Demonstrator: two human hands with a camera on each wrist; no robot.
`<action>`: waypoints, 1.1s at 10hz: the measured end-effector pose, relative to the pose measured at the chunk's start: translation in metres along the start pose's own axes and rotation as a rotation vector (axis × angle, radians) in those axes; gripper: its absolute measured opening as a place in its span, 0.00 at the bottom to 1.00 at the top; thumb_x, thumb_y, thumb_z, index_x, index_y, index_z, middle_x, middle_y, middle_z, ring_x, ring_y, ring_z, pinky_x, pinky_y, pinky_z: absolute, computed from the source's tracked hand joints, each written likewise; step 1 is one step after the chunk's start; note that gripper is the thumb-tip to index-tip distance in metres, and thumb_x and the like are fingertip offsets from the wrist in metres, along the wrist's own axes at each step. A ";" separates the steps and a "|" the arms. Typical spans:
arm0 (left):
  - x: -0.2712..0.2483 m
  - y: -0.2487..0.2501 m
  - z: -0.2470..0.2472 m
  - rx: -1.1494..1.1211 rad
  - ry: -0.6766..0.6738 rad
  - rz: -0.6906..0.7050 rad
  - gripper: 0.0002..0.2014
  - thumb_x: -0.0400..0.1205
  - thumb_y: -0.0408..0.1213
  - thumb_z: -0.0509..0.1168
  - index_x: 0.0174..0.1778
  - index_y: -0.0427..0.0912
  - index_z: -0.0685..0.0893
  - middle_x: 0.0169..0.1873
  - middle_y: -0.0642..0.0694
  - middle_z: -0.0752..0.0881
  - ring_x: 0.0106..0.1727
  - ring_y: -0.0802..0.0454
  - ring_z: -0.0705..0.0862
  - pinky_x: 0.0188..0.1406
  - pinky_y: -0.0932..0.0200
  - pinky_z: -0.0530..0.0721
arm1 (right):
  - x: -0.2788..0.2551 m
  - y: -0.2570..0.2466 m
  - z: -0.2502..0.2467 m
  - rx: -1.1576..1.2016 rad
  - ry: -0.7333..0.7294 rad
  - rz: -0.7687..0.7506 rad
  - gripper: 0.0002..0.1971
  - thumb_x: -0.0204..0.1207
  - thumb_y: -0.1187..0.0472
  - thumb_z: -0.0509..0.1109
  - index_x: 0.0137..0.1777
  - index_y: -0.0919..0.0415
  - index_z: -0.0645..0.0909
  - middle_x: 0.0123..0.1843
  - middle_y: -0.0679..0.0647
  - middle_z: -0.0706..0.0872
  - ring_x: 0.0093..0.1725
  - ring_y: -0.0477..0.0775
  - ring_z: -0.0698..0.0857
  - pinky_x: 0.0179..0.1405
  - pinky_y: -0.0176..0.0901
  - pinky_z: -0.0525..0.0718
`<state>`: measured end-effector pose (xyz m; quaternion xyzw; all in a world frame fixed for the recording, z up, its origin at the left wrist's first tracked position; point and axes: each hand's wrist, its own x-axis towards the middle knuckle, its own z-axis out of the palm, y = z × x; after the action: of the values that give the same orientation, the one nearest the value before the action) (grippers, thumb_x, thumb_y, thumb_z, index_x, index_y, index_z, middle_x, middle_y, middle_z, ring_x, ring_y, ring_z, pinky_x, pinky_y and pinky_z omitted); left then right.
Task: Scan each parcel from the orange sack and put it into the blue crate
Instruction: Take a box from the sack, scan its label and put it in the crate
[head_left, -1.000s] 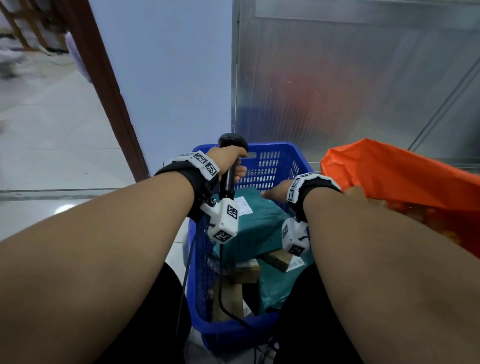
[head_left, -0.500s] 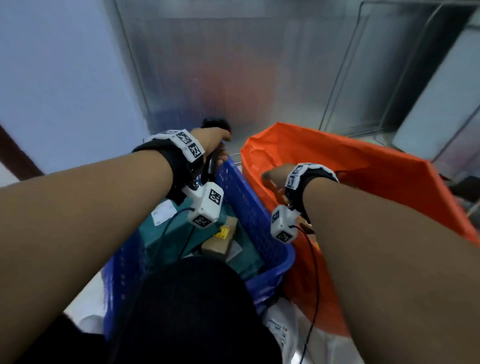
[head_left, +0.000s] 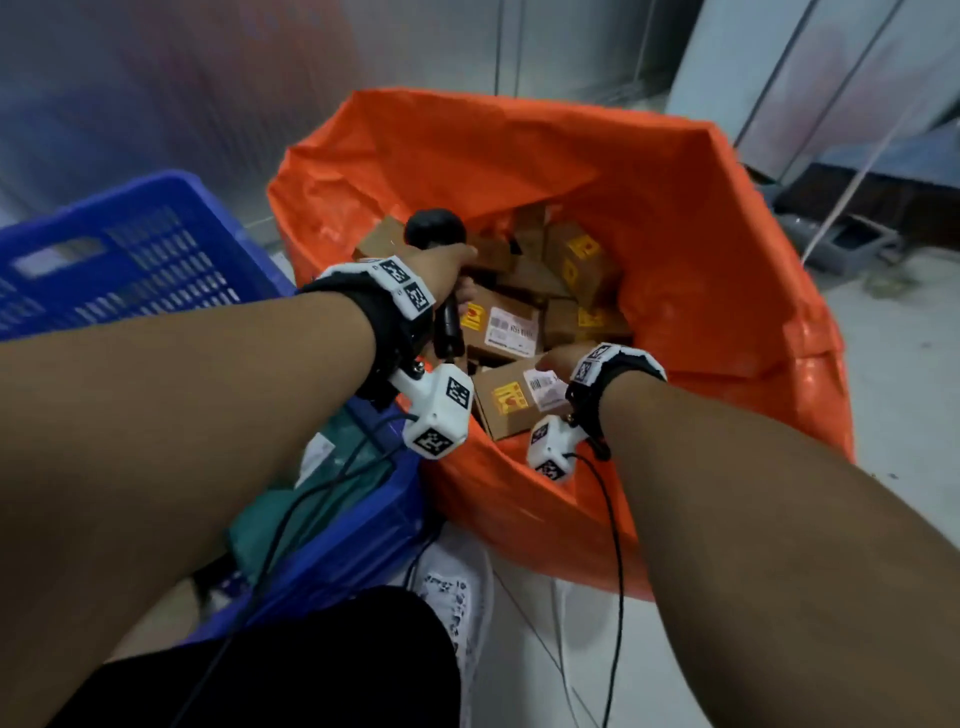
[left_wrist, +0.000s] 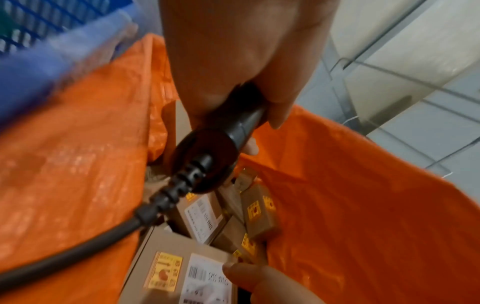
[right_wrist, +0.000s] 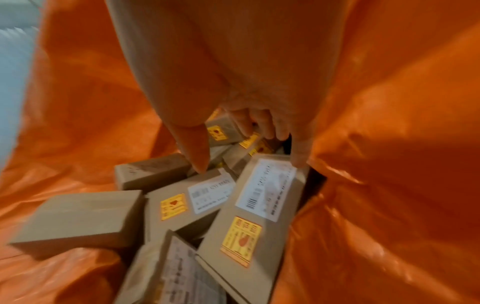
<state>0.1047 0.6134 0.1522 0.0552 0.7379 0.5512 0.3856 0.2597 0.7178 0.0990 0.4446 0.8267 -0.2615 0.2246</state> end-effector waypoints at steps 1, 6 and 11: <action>0.024 -0.031 0.016 -0.001 -0.034 -0.116 0.18 0.86 0.45 0.68 0.32 0.42 0.74 0.19 0.46 0.77 0.15 0.54 0.75 0.16 0.67 0.75 | 0.034 0.021 0.039 0.517 -0.089 0.162 0.25 0.83 0.62 0.69 0.79 0.68 0.71 0.79 0.63 0.74 0.78 0.62 0.74 0.32 0.29 0.70; 0.054 -0.090 0.031 0.029 -0.026 -0.348 0.13 0.87 0.45 0.67 0.45 0.38 0.80 0.29 0.46 0.82 0.27 0.55 0.81 0.30 0.60 0.84 | 0.131 0.032 0.072 0.065 -0.076 0.167 0.29 0.82 0.44 0.69 0.77 0.61 0.75 0.78 0.62 0.76 0.75 0.65 0.77 0.69 0.50 0.77; 0.062 -0.097 0.041 0.000 -0.020 -0.431 0.19 0.90 0.45 0.63 0.36 0.38 0.74 0.31 0.43 0.79 0.31 0.52 0.78 0.35 0.57 0.81 | 0.122 0.055 0.090 0.766 -0.033 0.288 0.29 0.62 0.61 0.87 0.62 0.66 0.84 0.61 0.58 0.89 0.57 0.60 0.90 0.57 0.55 0.89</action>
<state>0.1203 0.6388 0.0335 -0.0984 0.7287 0.4552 0.5021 0.2578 0.7622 -0.0557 0.6030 0.5951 -0.5234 0.0906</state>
